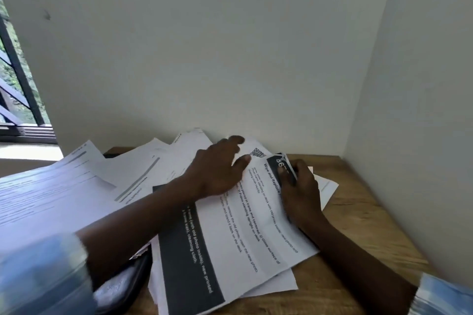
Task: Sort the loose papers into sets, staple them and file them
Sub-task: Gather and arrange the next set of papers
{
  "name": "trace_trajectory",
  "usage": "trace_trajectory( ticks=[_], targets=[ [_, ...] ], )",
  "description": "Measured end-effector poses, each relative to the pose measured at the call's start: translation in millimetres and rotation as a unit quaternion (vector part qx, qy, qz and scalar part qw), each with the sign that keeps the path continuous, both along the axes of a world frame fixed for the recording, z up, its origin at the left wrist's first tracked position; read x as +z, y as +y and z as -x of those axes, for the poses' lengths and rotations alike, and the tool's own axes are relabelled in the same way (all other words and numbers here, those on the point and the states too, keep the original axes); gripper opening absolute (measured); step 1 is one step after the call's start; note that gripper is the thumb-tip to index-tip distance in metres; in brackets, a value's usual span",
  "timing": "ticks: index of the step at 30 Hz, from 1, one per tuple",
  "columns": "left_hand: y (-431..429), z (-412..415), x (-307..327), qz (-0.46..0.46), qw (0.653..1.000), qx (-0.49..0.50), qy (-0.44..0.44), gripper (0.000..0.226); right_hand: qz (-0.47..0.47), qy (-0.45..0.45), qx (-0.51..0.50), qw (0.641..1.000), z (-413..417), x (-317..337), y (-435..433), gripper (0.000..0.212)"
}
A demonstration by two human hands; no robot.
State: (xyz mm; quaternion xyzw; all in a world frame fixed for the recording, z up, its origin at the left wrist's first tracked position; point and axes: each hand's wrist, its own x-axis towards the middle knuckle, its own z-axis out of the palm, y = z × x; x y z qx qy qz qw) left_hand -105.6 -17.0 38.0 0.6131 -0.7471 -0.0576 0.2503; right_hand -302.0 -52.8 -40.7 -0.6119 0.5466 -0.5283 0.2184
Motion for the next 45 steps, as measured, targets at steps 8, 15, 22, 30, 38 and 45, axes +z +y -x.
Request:
trace_trajectory(
  ticks=[8, 15, 22, 30, 38, 45],
  targets=[
    [-38.1, 26.5, -28.2, -0.025, 0.996, -0.006, -0.08, 0.026, 0.003, 0.05, -0.01, 0.999, 0.4, -4.5, 1.9, 0.014],
    [-33.6, 26.1, -52.3, 0.013, 0.998, 0.003, -0.069, 0.024, -0.118, 0.169, -0.03, 0.978, -7.2, 5.6, 1.4, 0.039],
    [-34.8, 18.4, -58.1, -0.014, 0.997, 0.032, -0.068, 0.029, -0.185, 0.173, -0.044, 0.966, -28.2, 21.4, -22.1, 0.036],
    [-50.5, -16.9, -30.4, -0.002, 0.993, 0.118, -0.008, 0.045, -0.072, 0.196, -0.078, 0.975, -40.0, -0.3, -15.0, 0.023],
    [-121.6, -146.1, -15.2, -0.103, 0.932, 0.347, 0.003, 0.105, -0.075, 0.234, -0.058, 0.968, -42.7, 3.0, -11.9, 0.024],
    [-143.2, -138.5, -41.2, -0.186, 0.95, 0.205, -0.143, 0.108, -0.086, 0.287, -0.042, 0.953, -32.8, 10.9, -13.6, 0.023]
  ],
)
